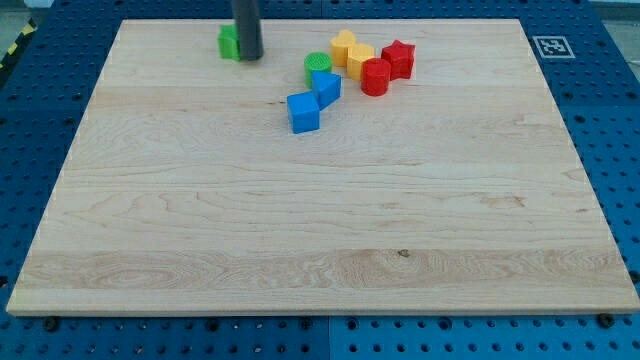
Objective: Move the green star to the top left corner
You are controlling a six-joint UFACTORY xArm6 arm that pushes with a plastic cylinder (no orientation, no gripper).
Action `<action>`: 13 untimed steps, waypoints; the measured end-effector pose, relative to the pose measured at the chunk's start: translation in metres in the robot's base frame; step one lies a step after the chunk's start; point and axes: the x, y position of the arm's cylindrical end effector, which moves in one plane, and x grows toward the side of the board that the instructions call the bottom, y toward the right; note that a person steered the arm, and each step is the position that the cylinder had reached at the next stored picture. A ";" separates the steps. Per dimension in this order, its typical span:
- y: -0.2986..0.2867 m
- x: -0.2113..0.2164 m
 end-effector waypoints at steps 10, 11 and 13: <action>-0.027 -0.027; -0.042 -0.020; -0.035 -0.019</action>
